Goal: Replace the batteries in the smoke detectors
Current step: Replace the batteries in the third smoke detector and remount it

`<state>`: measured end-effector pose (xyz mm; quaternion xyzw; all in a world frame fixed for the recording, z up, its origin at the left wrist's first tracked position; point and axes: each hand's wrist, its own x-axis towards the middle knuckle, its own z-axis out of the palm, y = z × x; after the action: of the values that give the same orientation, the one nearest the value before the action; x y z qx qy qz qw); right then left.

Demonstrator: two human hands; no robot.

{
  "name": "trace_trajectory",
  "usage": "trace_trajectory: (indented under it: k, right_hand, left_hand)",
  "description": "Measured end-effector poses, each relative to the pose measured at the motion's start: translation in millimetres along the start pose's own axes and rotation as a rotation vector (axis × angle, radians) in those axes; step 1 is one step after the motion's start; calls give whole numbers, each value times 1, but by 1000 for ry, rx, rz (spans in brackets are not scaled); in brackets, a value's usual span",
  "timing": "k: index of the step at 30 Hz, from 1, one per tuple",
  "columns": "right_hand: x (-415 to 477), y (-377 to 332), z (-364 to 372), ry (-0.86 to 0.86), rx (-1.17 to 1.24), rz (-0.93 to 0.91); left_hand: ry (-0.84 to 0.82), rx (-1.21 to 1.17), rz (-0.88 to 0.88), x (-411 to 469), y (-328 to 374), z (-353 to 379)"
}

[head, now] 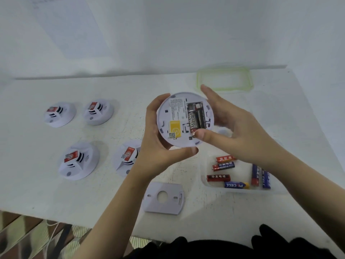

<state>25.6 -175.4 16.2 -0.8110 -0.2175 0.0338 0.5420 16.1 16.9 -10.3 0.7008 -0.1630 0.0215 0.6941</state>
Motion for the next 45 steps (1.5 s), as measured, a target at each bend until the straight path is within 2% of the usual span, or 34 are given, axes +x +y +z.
trace_trajectory:
  k: [2,6,16,23,33,35,38,40,45]
  right_hand:
    - [-3,-5,1,-34,133,32]
    - [-11,-12,8,-11,194,45]
    - [-28,-23,48,79,172,63]
    - [-35,-35,83,165,178,32]
    - [-49,-19,121,96,260,118]
    - [-57,-11,125,91,82,95]
    - [-71,5,133,-9,-463,17]
    - [-78,15,142,-56,-681,12]
    - [-87,12,152,29,-677,4]
  left_hand:
    - [-24,13,3,-6,2,-1]
    - [-43,50,-9,-17,5,-2]
    - [21,151,23,-41,8,-19]
    - [24,133,-12,-65,12,-39]
    - [24,132,-105,-104,5,-71]
    - [37,145,-121,-113,3,-80]
    - [47,144,-134,-126,0,-93]
    - [54,144,-145,-134,0,-101]
    - [12,215,-141,-150,-5,-116]
